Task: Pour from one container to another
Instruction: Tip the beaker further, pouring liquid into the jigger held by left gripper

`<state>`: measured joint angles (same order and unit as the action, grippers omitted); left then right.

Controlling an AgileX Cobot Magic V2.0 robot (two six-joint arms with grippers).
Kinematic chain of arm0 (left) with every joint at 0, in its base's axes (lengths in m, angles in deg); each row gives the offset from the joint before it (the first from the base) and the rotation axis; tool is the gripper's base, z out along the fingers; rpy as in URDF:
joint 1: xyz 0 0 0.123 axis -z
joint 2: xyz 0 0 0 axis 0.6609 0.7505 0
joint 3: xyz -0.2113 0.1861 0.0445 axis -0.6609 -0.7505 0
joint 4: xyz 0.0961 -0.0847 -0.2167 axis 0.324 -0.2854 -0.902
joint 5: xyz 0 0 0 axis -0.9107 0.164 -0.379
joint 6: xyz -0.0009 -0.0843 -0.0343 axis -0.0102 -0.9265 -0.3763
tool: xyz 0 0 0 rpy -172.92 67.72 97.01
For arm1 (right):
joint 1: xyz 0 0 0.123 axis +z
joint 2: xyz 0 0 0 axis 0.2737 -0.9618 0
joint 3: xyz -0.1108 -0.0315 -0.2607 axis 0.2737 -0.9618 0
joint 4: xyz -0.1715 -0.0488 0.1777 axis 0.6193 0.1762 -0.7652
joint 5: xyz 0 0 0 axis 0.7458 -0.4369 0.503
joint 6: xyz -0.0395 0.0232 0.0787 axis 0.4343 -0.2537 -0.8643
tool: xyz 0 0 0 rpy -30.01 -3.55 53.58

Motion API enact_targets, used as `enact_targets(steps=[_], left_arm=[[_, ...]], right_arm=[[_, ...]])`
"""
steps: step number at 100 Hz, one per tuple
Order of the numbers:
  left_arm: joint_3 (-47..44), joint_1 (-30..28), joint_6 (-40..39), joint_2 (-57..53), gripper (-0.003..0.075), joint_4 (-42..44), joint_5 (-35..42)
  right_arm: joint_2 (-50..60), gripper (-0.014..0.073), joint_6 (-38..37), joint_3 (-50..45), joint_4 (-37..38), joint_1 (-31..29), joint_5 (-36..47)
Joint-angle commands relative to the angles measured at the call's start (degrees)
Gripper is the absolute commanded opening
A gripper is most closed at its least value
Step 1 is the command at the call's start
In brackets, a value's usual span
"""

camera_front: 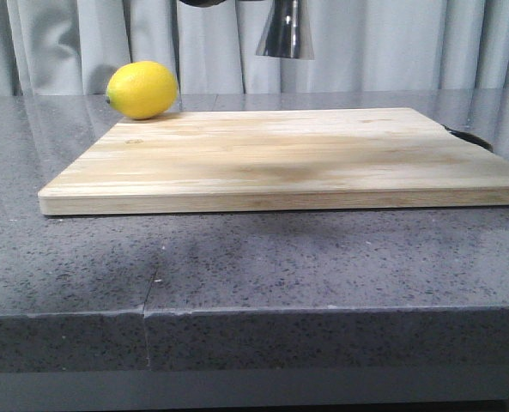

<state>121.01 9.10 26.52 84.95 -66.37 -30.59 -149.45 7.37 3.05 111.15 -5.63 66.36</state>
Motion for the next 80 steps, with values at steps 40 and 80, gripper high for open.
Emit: enact_targets(steps=[40, 80], left_arm=[[1.4, 0.6, -0.4, -2.6, -0.0013, 0.1, 5.3], [1.4, 0.6, -0.4, -2.6, -0.0013, 0.1, 5.3]], right_arm=[[2.0, 0.0253, 5.1, 1.5, -2.3, 0.0, 3.8], [2.0, 0.0253, 7.6, 1.5, -2.3, 0.0, 3.9]])
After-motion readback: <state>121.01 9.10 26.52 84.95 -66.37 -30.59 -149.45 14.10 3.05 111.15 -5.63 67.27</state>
